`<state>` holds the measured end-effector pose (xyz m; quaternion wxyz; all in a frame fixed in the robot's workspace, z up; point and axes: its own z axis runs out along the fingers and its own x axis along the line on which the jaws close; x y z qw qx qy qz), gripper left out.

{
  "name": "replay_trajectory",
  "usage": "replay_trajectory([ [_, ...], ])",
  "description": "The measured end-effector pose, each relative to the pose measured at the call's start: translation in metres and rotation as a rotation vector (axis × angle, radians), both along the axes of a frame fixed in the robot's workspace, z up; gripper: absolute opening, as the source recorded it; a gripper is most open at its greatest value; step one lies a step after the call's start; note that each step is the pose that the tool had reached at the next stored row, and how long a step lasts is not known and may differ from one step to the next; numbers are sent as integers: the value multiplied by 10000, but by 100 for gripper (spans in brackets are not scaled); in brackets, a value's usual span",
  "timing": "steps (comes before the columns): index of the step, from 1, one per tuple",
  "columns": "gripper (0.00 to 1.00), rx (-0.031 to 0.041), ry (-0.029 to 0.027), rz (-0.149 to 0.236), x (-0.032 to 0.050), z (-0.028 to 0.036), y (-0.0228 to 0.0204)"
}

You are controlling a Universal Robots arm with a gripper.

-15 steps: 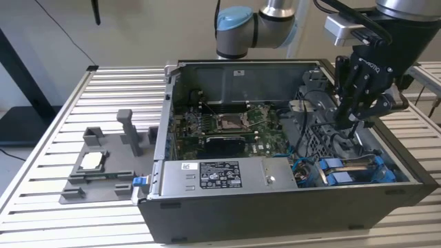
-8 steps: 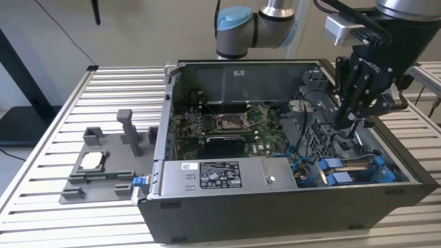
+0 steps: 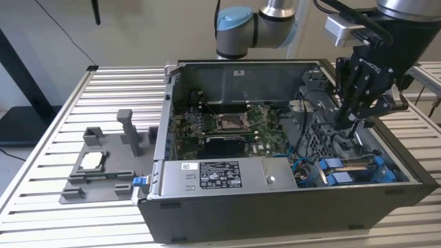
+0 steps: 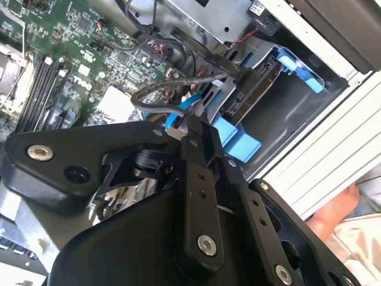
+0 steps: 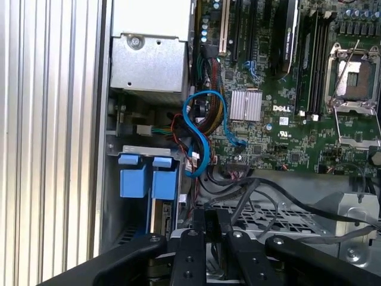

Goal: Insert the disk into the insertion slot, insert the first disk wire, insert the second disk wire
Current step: 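Insert the first disk wire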

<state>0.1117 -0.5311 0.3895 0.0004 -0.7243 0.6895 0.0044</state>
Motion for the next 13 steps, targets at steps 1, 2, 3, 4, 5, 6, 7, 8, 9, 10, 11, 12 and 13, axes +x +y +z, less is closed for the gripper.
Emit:
replay_trajectory([
  [1, 19, 0, 0, 0, 1, -1, -6],
  [2, 19, 0, 0, 0, 2, -2, -12],
  [3, 19, 0, 0, 0, 3, -2, -19],
  [4, 19, 0, 0, 0, 4, -3, -26],
  [5, 19, -1, 0, 0, 5, -3, -34],
  [6, 19, 0, 0, 1, 7, -4, -40],
  [7, 19, 0, 0, 0, 8, -5, -48],
  [8, 19, 0, 0, 1, 10, -6, -55],
  [9, 19, 2, 0, 0, 11, -8, -61],
  [10, 19, 1, 0, 1, 14, -9, -69],
  [11, 19, 1, 0, 1, 16, -10, -76],
  [12, 19, 0, 0, 2, 19, -11, -84],
  [13, 19, 0, 0, 1, 22, -12, -92],
])
